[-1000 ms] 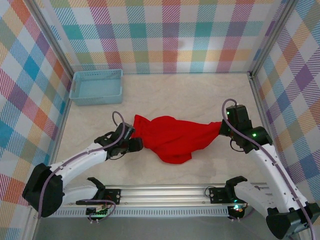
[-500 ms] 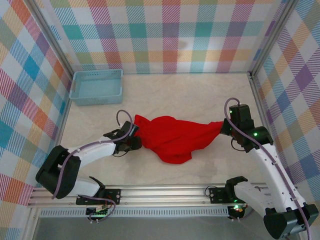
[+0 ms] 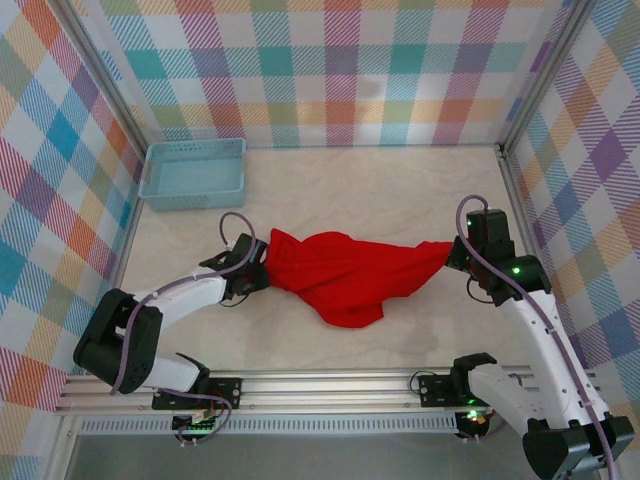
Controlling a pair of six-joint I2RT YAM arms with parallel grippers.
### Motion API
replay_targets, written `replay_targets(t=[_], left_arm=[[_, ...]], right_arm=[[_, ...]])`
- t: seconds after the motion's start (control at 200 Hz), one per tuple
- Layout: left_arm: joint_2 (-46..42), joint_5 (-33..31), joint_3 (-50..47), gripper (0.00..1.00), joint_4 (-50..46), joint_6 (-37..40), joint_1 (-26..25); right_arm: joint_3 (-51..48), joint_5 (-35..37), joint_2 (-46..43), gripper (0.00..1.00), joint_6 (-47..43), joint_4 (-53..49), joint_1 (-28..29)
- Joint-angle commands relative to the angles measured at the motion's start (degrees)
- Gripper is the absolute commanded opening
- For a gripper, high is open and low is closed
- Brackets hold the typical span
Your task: Fold the inside-out t-shirt
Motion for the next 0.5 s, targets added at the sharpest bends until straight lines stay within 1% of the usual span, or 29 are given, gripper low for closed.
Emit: replay_targets(t=[0.0, 0.195, 0.28, 0.345, 0.4, 0.495], left_arm=[[-1.63, -0.9, -0.19, 0.27, -1.38, 0.68, 0.66], [-2.29, -1.39, -0.45, 0.17, -2.38, 1.54, 0.7], [-3.32, -1.52, -0.53, 0.1, -2.97, 1.63, 0.73], [-5.41, -0.98, -0.8, 0.06, -3.38, 1.42, 0.88], [-8.27, -0.3, -0.78, 0.04, -3.89, 1.4, 1.12], [-13.18, 1.67, 1.36, 0.0, -6.16, 1.85, 1.73]], right_arm=[[-0.46, -0.48, -0.27, 0.0, -0.04, 0.12, -0.63], [-0.63, -0.3, -0.86, 0.0, -0.04, 0.01, -0.93], [-0.46, -0.3, -0.91, 0.0, -0.04, -0.16, -0.99], [-0.16, -0.08, -1.1, 0.0, -0.2, -0.32, -1.08], [0.13, 0.36, -1.33, 0.0, -0.62, -0.24, -1.24], [1.36, 1.02, -1.24, 0.0, -1.39, -0.15, -1.9]])
